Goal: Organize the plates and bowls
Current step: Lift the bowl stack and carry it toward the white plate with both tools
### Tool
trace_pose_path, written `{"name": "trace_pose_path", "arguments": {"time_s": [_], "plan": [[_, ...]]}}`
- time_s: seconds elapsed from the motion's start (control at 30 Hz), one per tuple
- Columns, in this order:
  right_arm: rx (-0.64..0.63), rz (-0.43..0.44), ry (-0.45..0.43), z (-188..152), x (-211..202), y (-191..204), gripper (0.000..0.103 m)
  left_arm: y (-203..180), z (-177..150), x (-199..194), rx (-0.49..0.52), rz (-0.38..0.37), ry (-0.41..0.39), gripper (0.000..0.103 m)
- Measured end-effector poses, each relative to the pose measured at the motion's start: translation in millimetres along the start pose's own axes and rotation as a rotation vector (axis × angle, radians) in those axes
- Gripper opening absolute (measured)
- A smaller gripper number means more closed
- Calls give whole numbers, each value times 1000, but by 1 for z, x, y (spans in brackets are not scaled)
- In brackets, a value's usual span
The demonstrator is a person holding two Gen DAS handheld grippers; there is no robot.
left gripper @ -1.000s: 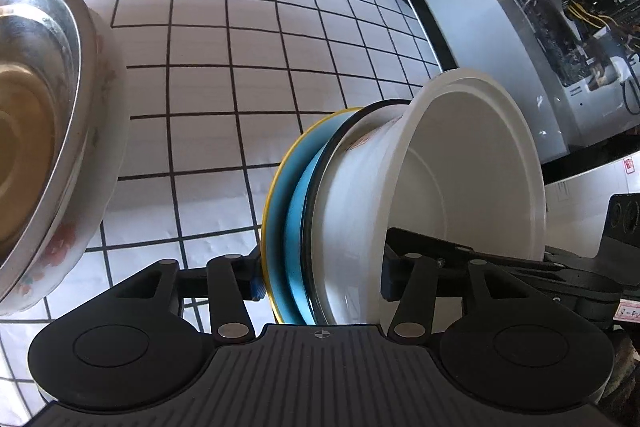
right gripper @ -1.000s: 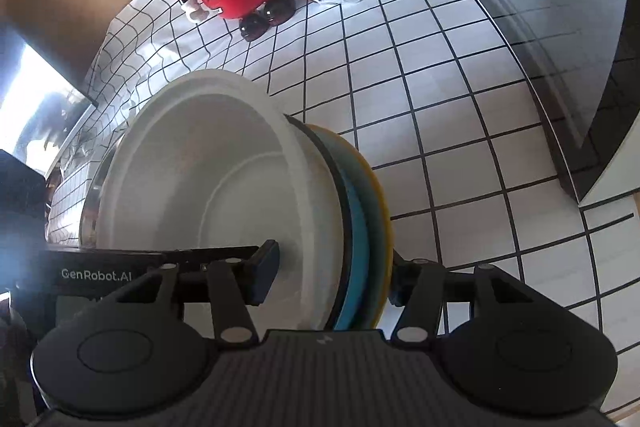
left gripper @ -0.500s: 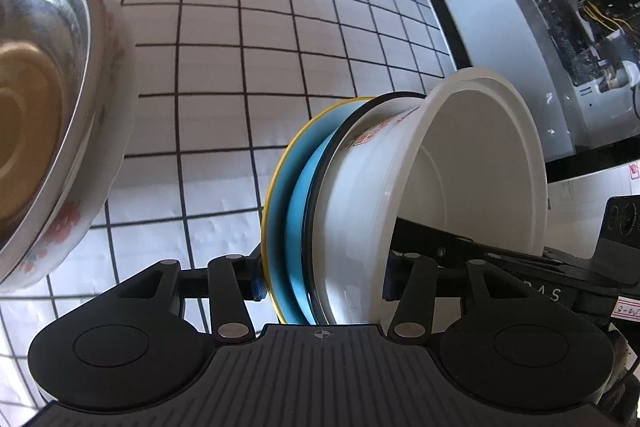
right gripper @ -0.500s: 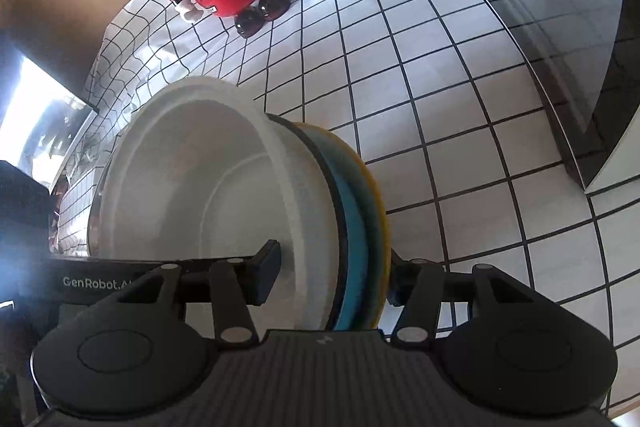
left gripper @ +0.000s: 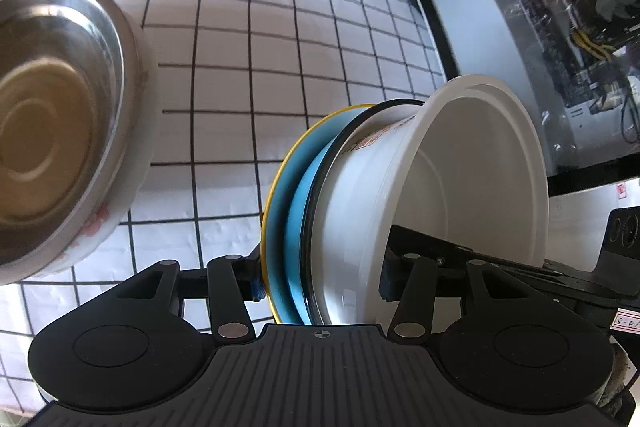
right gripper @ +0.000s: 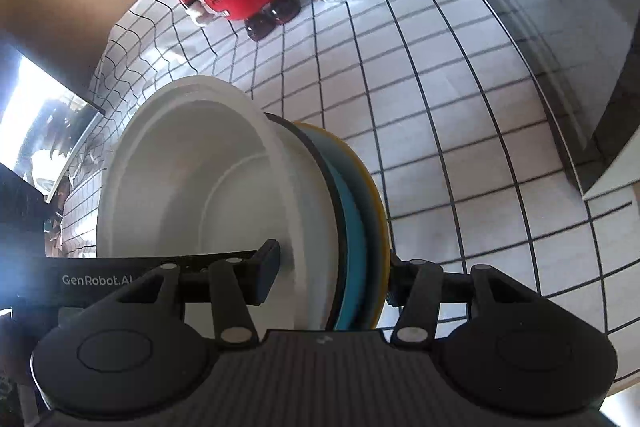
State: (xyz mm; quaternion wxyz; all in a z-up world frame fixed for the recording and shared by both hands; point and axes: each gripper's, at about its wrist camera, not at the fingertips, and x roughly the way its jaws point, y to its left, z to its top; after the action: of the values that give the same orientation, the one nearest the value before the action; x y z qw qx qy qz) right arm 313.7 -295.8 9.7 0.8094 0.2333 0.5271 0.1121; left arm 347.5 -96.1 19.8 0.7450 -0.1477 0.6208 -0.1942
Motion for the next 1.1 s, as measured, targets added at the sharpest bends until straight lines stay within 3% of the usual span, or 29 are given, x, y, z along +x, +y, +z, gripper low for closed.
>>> {"name": "trace_pose_path", "arguments": {"time_s": [0.4,0.7,0.87,1.1], "plan": [[-160,22,-51,42,-23,78,52,5,15,-77,-3,-17,-148,53],[-299,121,37,72,32,165,52,74,31,-139,-96,57,-239,53],[-320,157,142,75,87,197,52,122,33,-147,-168,111,-225,54],[-295,112,285,67,140,200,52,173,35,-118,-255,84,-113,54]]}}
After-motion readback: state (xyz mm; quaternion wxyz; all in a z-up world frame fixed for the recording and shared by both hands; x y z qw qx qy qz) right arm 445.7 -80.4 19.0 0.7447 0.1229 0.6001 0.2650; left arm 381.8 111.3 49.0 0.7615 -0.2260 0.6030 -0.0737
